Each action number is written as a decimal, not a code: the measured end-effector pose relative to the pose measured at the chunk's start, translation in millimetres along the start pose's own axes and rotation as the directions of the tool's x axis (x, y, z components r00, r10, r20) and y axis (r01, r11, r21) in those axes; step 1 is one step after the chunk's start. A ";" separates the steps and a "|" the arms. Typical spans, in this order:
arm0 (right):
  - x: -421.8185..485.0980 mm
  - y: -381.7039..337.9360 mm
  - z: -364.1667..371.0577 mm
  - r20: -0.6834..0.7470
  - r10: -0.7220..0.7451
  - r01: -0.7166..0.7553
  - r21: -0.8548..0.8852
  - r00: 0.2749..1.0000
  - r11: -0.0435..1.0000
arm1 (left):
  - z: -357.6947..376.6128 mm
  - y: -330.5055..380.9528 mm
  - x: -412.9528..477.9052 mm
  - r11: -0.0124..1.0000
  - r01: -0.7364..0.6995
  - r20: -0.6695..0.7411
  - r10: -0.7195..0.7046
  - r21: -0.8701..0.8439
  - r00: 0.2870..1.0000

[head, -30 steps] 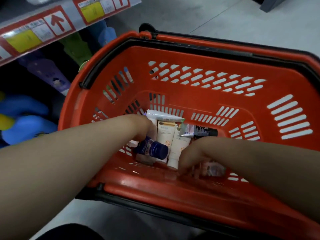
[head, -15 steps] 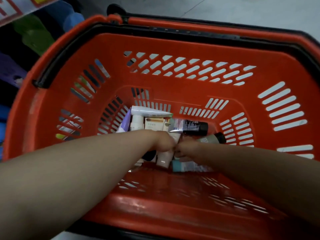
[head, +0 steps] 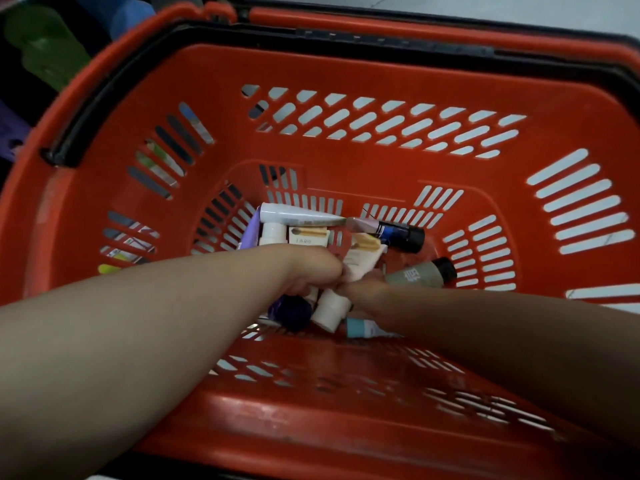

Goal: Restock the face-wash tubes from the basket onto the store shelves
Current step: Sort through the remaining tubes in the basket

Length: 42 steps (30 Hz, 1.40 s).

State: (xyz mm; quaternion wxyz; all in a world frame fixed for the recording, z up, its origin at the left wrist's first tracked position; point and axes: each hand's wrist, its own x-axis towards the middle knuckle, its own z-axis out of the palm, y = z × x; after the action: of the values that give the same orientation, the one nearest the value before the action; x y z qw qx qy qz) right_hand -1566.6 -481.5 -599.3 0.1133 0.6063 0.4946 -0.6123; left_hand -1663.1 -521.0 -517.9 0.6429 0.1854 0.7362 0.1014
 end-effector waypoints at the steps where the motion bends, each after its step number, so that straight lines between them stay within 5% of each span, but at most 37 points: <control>1: -2.9 -1.3 -1.8 0.033 0.005 -0.005 0.002 0.999 1.000 | -1.5 1.8 1.8 0.999 -0.008 -0.025 0.007 -0.038 1.000; 6: -21.8 -26.8 -10.1 0.124 -0.040 0.033 0.053 0.991 0.998 | -16.2 8.8 7.8 0.991 0.025 -0.220 -0.055 -0.135 0.974; 11: -32.8 -53.2 -10.3 0.106 -0.113 0.093 0.177 0.988 0.980 | -29.6 0.7 -6.4 0.947 0.058 -0.104 -0.096 -0.316 0.990; 21: -93.7 -104.6 -13.8 0.204 -0.258 0.221 0.189 0.944 0.957 | -53.7 -10.5 -75.5 0.863 -0.170 -0.222 0.069 -0.476 0.973; 28: -184.7 -141.8 -8.9 0.302 -0.419 0.406 0.109 0.856 0.907 | -67.1 -31.4 -152.3 0.720 -0.429 -0.349 0.269 -0.546 0.897; 42: -340.2 -177.3 55.2 0.355 -0.663 0.632 0.216 0.659 0.744 | -93.6 -78.0 -322.1 0.552 -0.695 -0.591 0.394 -0.460 0.704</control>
State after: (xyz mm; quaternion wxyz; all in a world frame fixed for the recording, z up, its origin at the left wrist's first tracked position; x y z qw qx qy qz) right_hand -1650.9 -593.3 -238.0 -0.0334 0.2514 0.6197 -0.7427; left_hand -1732.7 -713.6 -241.1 0.4232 0.1465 0.6726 0.5891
